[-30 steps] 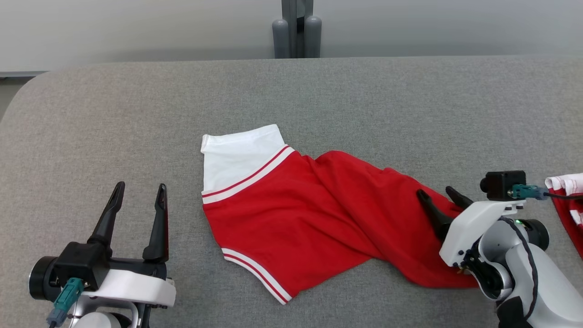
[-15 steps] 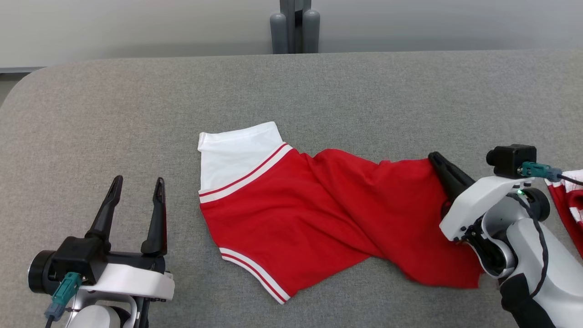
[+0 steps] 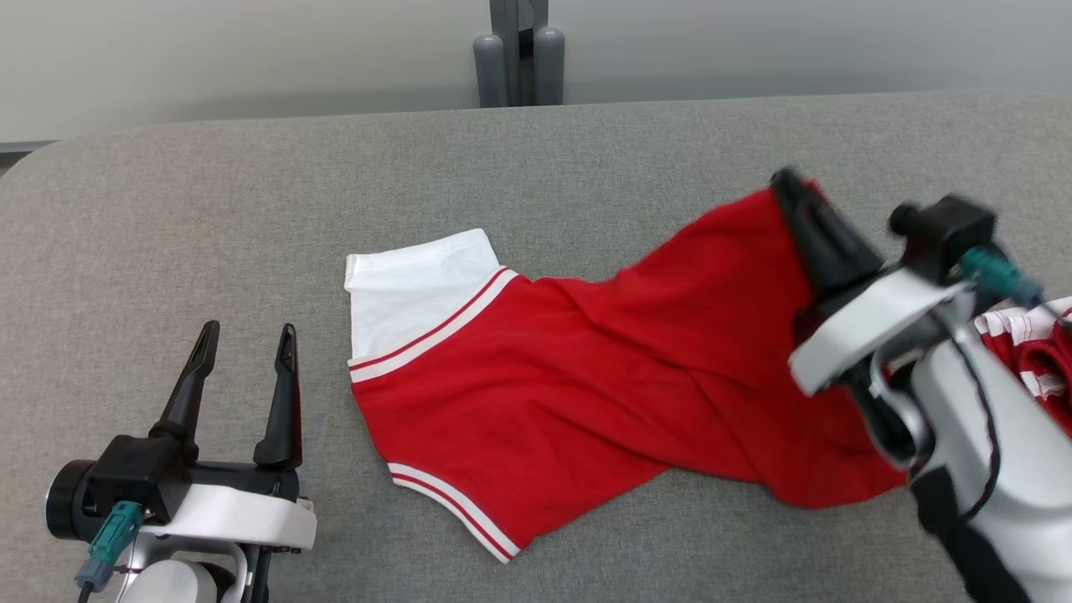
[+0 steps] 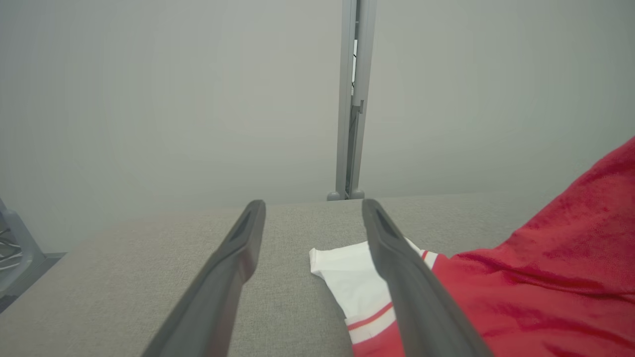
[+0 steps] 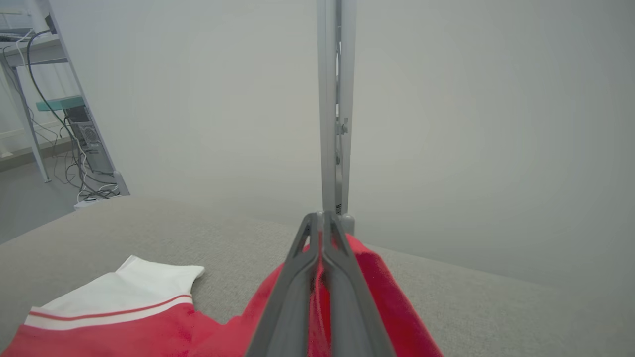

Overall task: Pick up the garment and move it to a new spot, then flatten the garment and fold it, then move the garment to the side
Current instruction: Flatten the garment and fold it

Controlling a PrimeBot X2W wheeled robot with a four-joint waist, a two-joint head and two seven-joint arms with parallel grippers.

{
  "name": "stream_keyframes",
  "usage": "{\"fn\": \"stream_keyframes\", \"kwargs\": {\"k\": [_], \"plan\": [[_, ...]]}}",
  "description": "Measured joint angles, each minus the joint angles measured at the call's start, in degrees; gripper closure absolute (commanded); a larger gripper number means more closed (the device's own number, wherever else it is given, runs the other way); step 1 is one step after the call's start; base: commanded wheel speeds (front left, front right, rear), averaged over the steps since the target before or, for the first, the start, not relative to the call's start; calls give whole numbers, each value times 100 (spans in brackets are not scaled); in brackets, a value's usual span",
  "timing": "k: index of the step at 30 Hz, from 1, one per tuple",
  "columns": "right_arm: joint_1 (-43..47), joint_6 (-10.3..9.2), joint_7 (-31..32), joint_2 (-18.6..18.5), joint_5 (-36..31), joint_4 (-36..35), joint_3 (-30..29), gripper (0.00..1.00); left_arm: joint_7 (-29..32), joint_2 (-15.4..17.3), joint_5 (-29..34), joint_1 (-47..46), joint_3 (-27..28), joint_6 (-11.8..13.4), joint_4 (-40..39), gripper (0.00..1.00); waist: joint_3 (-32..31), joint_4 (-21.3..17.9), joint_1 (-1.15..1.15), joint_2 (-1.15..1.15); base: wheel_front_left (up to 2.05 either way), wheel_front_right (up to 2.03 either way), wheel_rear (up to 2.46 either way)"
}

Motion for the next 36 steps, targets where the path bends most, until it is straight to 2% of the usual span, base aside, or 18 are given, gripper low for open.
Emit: {"fn": "stream_keyframes", "kwargs": {"k": [3,6,12,17,21,22,23,24,30,36], "plan": [[663,0,186,51,8,-204,458,100,-9,-8,-23,13,0,26,-9,0,4,-42,0,0,0,0,0],[1434,0,372,97,127,-268,571,100,-10,-16,-47,16,-18,24,-12,0,33,-84,0,0,0,0,0],[2379,0,181,211,345,-234,-223,100,-2,43,-86,16,-29,13,-22,0,53,-187,0,0,0,0,0],[2598,0,-52,358,398,-470,-915,100,48,110,-92,23,-22,14,-46,0,-16,-252,0,0,0,0,0],[2792,0,123,450,381,-470,-1152,100,83,116,-92,27,-75,14,-60,0,-75,-210,0,0,0,0,0],[2859,0,160,491,379,-477,-1156,89,99,116,-94,31,-78,14,-63,0,-85,-194,0,0,0,0,0],[2914,0,179,538,379,-488,-1176,67,99,120,-100,42,-78,14,-60,0,-95,-177,0,0,0,0,0],[2964,0,183,567,372,-512,-1210,0,99,125,-101,62,-80,14,-56,0,-110,-162,0,0,0,0,0],[3447,0,103,694,315,-1055,-1869,0,102,149,-144,225,-46,86,-49,0,-267,-100,0,0,0,0,0],[3731,-1,56,900,-343,-2079,-3142,0,149,196,-149,361,-9,176,-131,0,-460,-118,0,0,0,0,0]]}}
